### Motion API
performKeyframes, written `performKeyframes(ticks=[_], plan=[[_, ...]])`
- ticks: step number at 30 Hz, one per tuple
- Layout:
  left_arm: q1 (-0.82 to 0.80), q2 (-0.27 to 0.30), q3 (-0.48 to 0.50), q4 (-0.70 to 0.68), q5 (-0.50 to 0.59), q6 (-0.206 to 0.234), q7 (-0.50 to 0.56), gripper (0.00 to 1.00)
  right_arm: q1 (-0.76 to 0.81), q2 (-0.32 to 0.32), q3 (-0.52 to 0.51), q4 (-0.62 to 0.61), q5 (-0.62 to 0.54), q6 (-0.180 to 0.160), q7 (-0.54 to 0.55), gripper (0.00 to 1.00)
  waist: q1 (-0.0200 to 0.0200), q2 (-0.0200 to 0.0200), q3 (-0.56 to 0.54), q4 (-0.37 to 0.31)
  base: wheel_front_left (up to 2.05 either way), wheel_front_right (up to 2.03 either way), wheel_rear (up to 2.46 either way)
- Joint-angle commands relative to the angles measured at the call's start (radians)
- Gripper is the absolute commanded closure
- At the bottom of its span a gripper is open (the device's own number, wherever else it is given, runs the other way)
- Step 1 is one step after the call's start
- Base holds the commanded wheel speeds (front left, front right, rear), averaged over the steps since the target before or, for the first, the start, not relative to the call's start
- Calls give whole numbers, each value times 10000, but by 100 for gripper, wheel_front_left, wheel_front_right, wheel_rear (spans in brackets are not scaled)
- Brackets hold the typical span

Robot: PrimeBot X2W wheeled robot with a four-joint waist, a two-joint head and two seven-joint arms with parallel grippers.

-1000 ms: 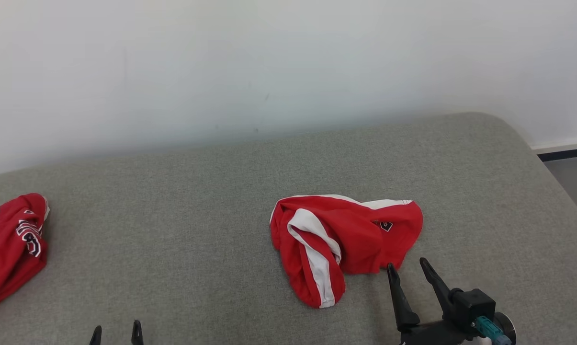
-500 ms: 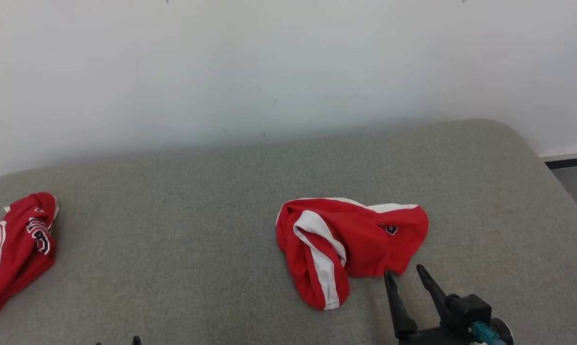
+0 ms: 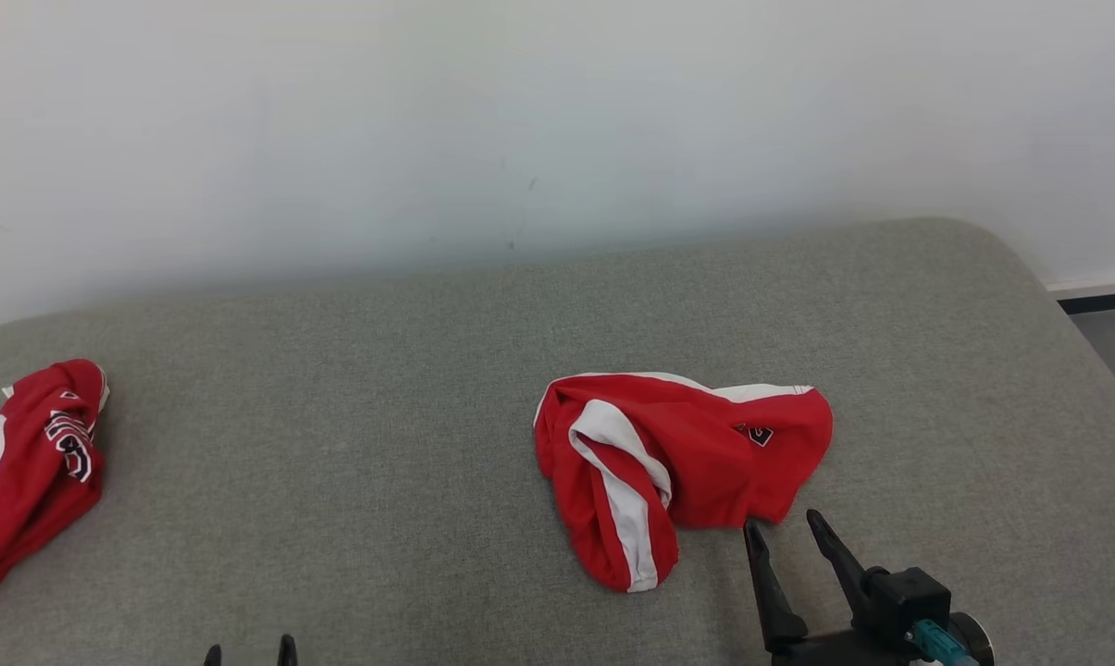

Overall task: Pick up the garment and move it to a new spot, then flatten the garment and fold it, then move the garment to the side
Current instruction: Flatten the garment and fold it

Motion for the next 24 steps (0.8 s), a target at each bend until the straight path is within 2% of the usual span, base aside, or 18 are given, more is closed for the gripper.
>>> performKeyframes(ticks=[1,13,17,20,24], plan=[[-109,-17,-80,17,-46,-15,-34,0,-22,18,-15,-34,-58,-25,0,0,0,0,121,-33,0,0,0],[-1644,-3,-3029,725,-579,-325,-34,0,-525,-223,-131,-273,-138,-25,-2,0,0,0,1509,-593,0,0,0],[-2370,-15,-4262,1147,-1260,-383,-34,0,-764,-358,-220,-357,-137,-25,0,0,0,0,2019,-960,0,0,0],[-2905,-5,-5691,1451,-1862,-367,-34,0,-897,-422,-307,-407,-137,-25,-2,0,0,0,2276,-1234,0,0,0],[-3382,18,-6362,1888,-2238,-364,-34,0,-1038,-380,-316,-475,-130,-25,-2,0,0,0,2534,-1562,0,0,0]])
